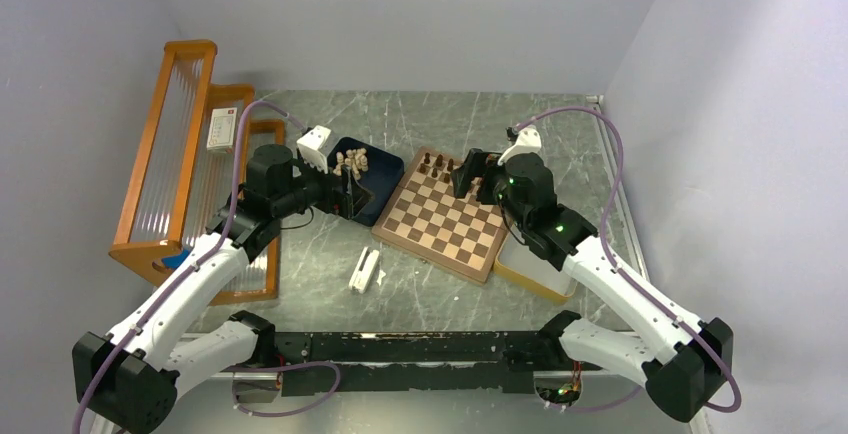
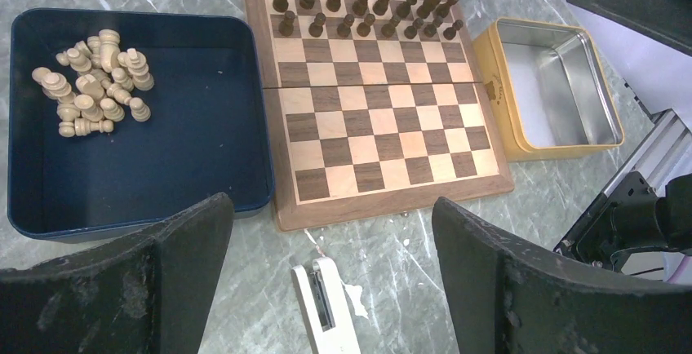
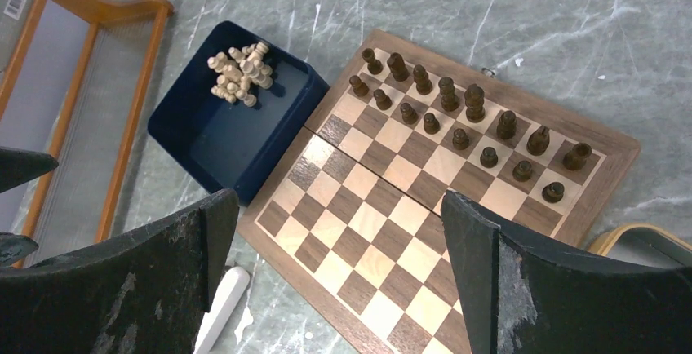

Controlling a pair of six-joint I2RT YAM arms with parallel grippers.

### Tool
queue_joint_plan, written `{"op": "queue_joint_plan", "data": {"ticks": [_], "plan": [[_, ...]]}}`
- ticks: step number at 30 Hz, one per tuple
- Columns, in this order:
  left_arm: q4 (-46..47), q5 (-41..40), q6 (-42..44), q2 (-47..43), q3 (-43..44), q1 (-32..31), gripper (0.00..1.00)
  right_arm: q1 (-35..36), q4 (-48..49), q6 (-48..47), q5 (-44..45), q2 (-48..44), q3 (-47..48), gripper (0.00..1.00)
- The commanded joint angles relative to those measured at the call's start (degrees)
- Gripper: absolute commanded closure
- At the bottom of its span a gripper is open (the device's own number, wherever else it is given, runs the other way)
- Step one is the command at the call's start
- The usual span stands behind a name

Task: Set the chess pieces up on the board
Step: Pick up the chess piece from the storage box.

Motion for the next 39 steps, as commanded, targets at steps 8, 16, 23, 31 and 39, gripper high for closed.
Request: {"op": "queue_joint_plan", "data": {"ticks": [8,16,23,31,39], "plan": [[1.8,-1.5,1.1,-0.5,-0.2,0.5,0.05,0.2,-0.1,-0.1,0.5,0.2,0.4,0.0],[-1.9,-14.5,-0.7,8.8,5.8,0.5,0.13,0.3,0.9,-1.9,0.2,-1.7,-0.5,0.0],[-6.8,-18.5,-0.9,25.8,21.6,0.4,0.46,0.2,6.1,-3.6,-6.1,-6.6,-4.8,0.0],[-5.8,-28.7,1.0,42.5,32.7,0.4,0.56,0.2,8.7,-3.6,-12.4,-8.1,-6.4,0.01],[-2.4,-27.6,4.1,49.4,34.7,0.4,0.59,0.2,9.8,-2.2,-13.4,-7.8,-6.7,0.02]]}}
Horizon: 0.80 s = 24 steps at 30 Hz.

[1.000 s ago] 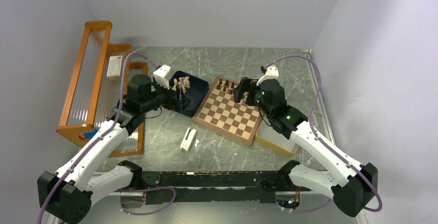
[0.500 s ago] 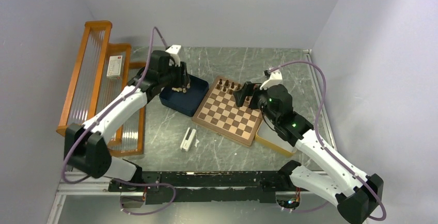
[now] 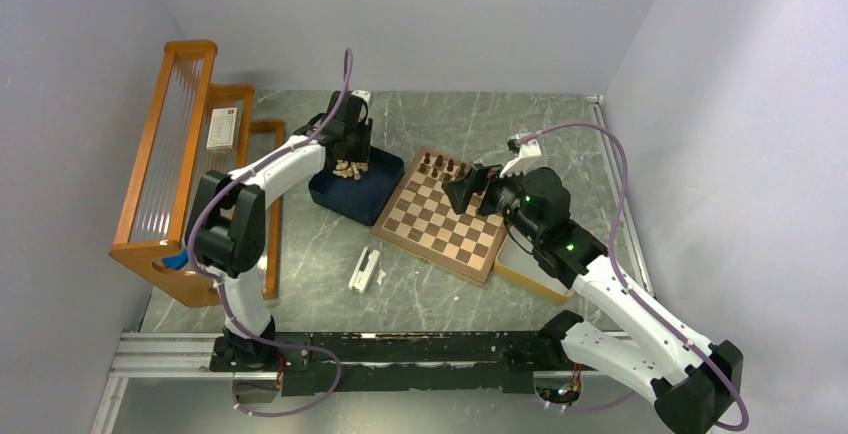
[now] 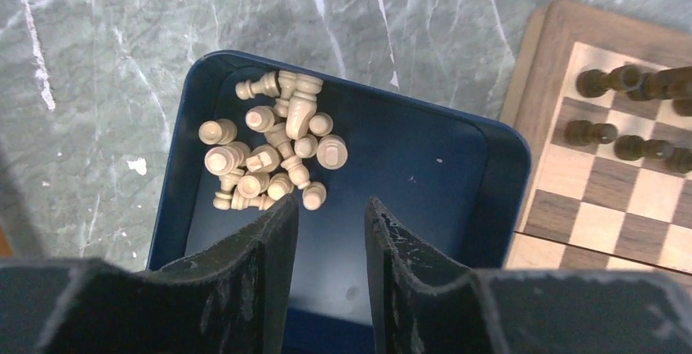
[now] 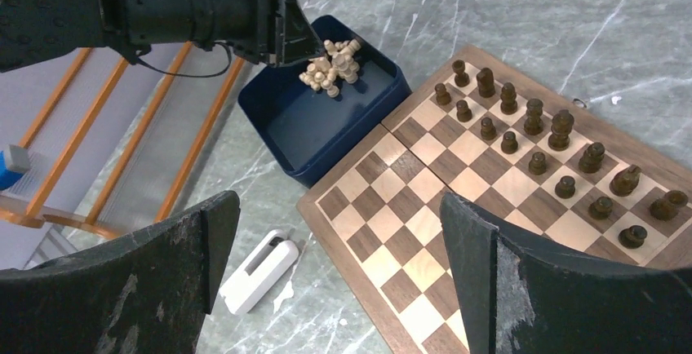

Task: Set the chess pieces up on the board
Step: Pick up the chess piece from the storage box.

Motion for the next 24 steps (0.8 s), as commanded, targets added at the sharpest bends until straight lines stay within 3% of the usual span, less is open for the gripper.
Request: {"op": "queue_joint_plan", "data": {"ticks": [1,24], "plan": [[3.3,-0.3,2.6,0.9,2.4,0.3,0.6,0.2,1.9,0.7,-1.4,-0.4,-0.1,0.03],[2.8,-0.2,4.7,9.2,6.4,0.3,0.65,0.3,0.5,0.9,-0.9,0.1,0.9,0.04]]}}
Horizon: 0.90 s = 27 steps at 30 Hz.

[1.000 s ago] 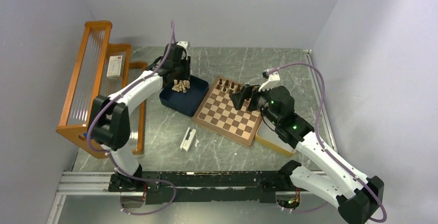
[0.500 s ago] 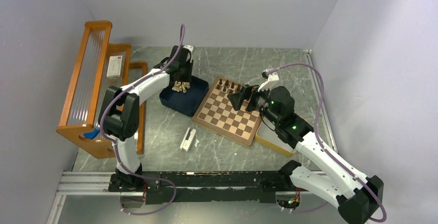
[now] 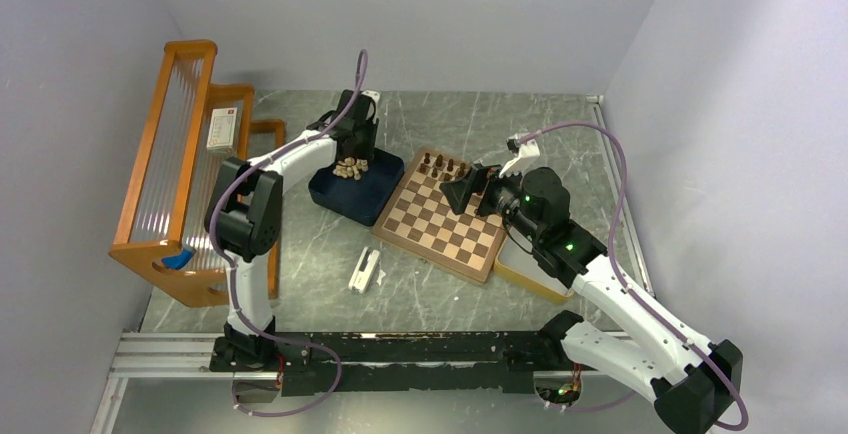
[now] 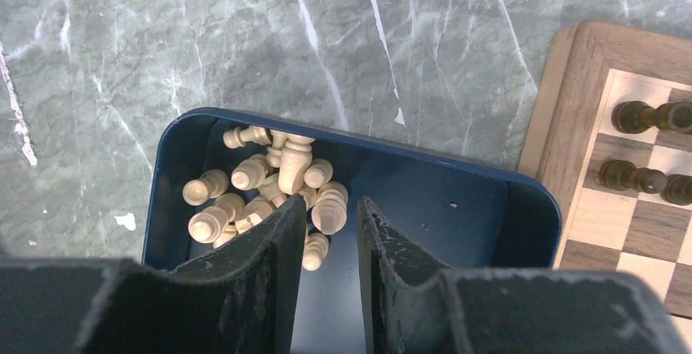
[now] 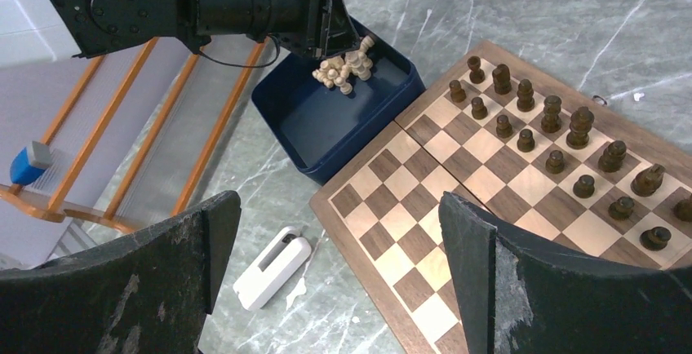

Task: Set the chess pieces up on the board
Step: Pick up the chess piece from the storage box.

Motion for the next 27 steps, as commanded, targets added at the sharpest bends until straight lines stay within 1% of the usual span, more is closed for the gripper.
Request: {"op": "queue_joint_plan", "data": {"ticks": [1,6,18,22,24,27], "plan": [[1.1,-0.6,0.9,0.8,0.7,0.3,0.65,0.2,-0.1,-0.7,1.2,0.0,1.0,0.04],[-0.1,-1.0,0.9,2.3,2.1,0.3,0.67,0.2,-0.8,-1.0,1.5,0.1,1.5,0.04],[-0.7,-1.2,0.9,2.0,1.9,0.3,0.71,0.2,-1.0,-0.4,1.5,0.4,1.4,0.04],[-1.0,-1.8,0.7,2.2,1.8,0.3,0.7,0.2,-1.4,-0.4,2.0,0.0,1.3,0.04],[-1.3,-1.6,0.8,2.3,1.8,0.3,0.73,0.2,-1.5,-0.6,2.1,-0.2,1.1,0.04],[-1.5,-1.8,0.8,2.1,1.8,0.3,0.75,0.3,-1.8,-0.6,2.3,-0.6,1.0,0.04]]}}
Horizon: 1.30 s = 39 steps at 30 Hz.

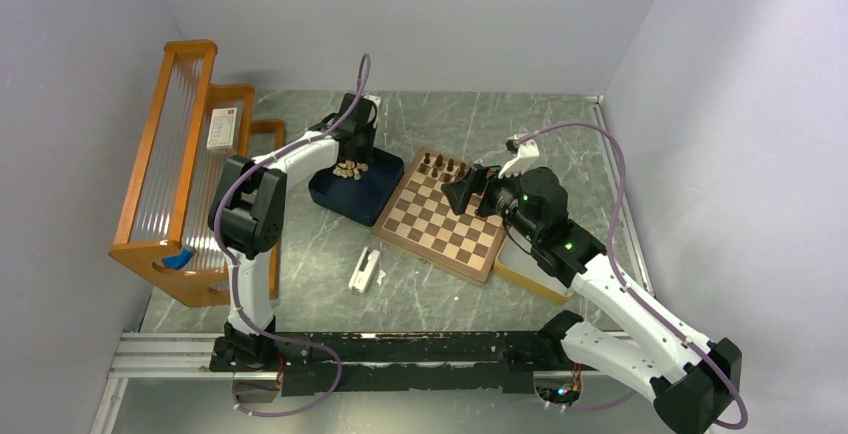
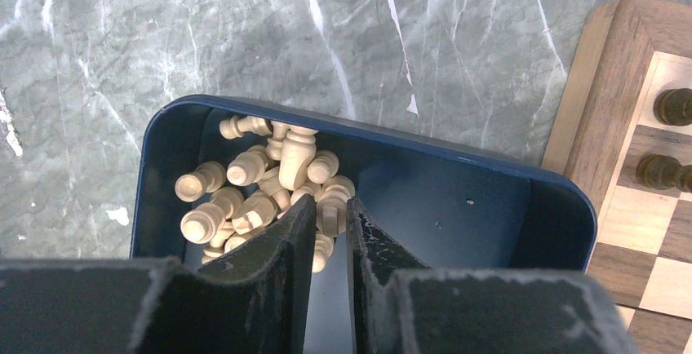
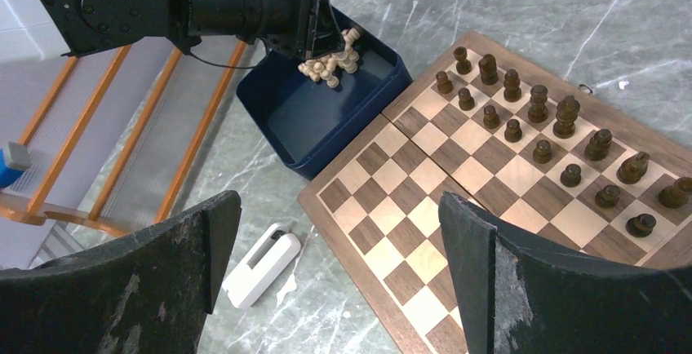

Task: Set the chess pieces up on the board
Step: Pick up the chess piece from the storage box.

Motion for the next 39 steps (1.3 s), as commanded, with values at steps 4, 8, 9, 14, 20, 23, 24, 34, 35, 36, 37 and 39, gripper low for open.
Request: {"op": "queue_joint_plan", "data": {"ticks": [4,8,9,14,20,23,24,34,35,36,37,39], "plan": [[-0.9,-0.8,0.7,-0.3,1.8,0.3,0.82,0.2,-0.8,-0.5,1.2,-1.3,0.7,0.04],[-3.1,-0.9,0.9,-0.8,3.0,0.1,0.89,0.2,-1.1,-0.6,1.4,-1.3,0.8,0.04],[-3.6,-1.1,0.9,-0.9,3.3,0.0,0.9,0.2,-1.2,-0.6,1.4,-1.3,0.7,0.04],[-5.4,-1.7,0.8,-2.6,3.8,-0.5,0.95,0.2,-0.9,-0.6,1.5,-1.5,0.3,0.04],[-8.0,-1.6,0.7,-4.1,5.6,-1.2,0.95,0.2,-1.0,-0.6,1.5,-1.4,0.3,0.04],[-8.9,-1.3,0.6,-5.3,5.7,-1.4,0.95,0.3,-1.0,-0.6,1.6,-1.5,0.3,0.04],[-9.1,-1.1,0.5,-5.6,5.7,-1.4,0.95,0.2,-1.0,-0.5,1.6,-1.6,0.2,0.04],[-12.6,1.4,0.0,-9.9,6.0,-2.4,0.95,0.3,-1.4,-0.5,1.9,-2.0,0.0,0.04],[-13.1,1.7,0.0,-10.4,6.0,-2.8,0.95,0.2,-1.7,-0.4,2.3,-2.0,0.0,0.04],[-13.7,2.2,0.0,-11.1,5.9,-3.3,0.95,0.2,-2.1,-0.4,2.8,-2.0,0.0,0.04],[-14.2,2.4,0.0,-11.7,5.7,-3.8,0.95,0.2,-2.6,-0.3,3.3,-2.1,0.2,0.04],[-15.1,3.1,0.1,-13.2,5.1,-5.3,0.95,0.2,-3.7,-0.3,4.6,-2.3,0.5,0.04]]}}
